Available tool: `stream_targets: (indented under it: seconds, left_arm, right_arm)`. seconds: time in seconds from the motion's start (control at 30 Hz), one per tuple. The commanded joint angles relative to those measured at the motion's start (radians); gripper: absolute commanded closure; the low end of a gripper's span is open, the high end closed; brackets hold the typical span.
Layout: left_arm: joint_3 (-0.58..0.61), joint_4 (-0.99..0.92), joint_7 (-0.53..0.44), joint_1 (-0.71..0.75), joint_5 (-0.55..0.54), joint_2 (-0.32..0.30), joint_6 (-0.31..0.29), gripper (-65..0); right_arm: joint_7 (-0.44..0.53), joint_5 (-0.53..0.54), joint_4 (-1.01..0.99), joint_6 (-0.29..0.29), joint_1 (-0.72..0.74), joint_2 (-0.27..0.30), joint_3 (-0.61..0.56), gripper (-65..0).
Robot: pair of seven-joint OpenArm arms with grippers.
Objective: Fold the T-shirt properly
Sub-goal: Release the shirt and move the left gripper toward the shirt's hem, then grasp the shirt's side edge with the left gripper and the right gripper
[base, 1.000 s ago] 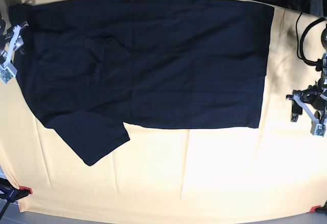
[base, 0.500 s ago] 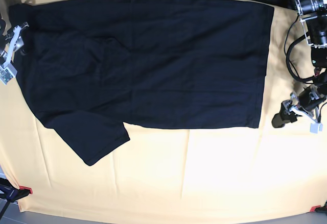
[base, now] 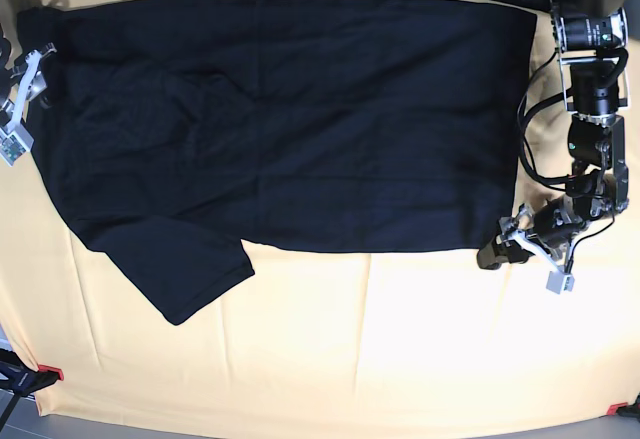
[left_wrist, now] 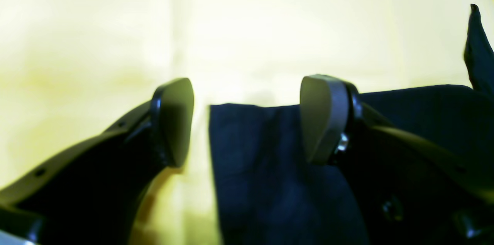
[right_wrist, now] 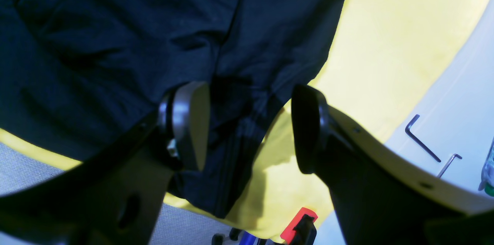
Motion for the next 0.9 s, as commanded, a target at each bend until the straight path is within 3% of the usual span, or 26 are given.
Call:
stream_targets:
  seconds: [0.0, 0.2, 0.4, 0.47, 0.6, 0.7, 0.77, 0.87]
  left_arm:
    - [0.000, 0.009, 0.062, -0.013, 0.007, 0.006, -0.003, -43.5]
    - [0.000, 0.010, 0.189, -0.016, -0.085, 0.034, -0.072, -43.5]
    - [0.000, 0.010, 0.207, -0.030, -0.098, 0.032, -0.087, -42.8]
    - [0.000, 0.010, 0.208, -0.033, -0.097, 0.028, -0.086, -34.0]
    - [0.000, 0.010, 0.203, -0.036, -0.089, 0.017, -0.053, 0.0]
    - [0.000, 0.010, 0.195, -0.039, -0.056, 0.017, -0.048, 0.0]
    - [0.000, 0.010, 0.195, -0.039, -0.056, 0.017, -0.048, 0.0]
    - [0.000, 0.010, 0.194, -0.039, -0.057, 0.018, -0.049, 0.0]
  right_arm:
    - [0.008, -0.004, 0.008, -0.001, 0.003, 0.023, 0.013, -35.6]
    - [0.009, -0.004, 0.008, -0.001, 0.003, 0.023, 0.013, -35.6]
    - [0.016, -0.003, 0.008, -0.001, 0.003, 0.023, 0.013, -35.6]
    - [0.016, -0.003, 0.008, -0.001, 0.004, 0.023, 0.013, -35.6]
    - [0.025, -0.004, 0.008, -0.001, 0.005, 0.023, 0.013, -35.6]
    - [0.060, -0.006, 0.008, 0.001, 0.006, 0.023, 0.013, -35.6]
    - [0.117, -0.068, 0.008, -0.004, 0.014, 0.010, 0.013, -35.6]
    - [0.204, -0.167, 0.003, -0.047, 0.086, -0.049, 0.013, -36.3]
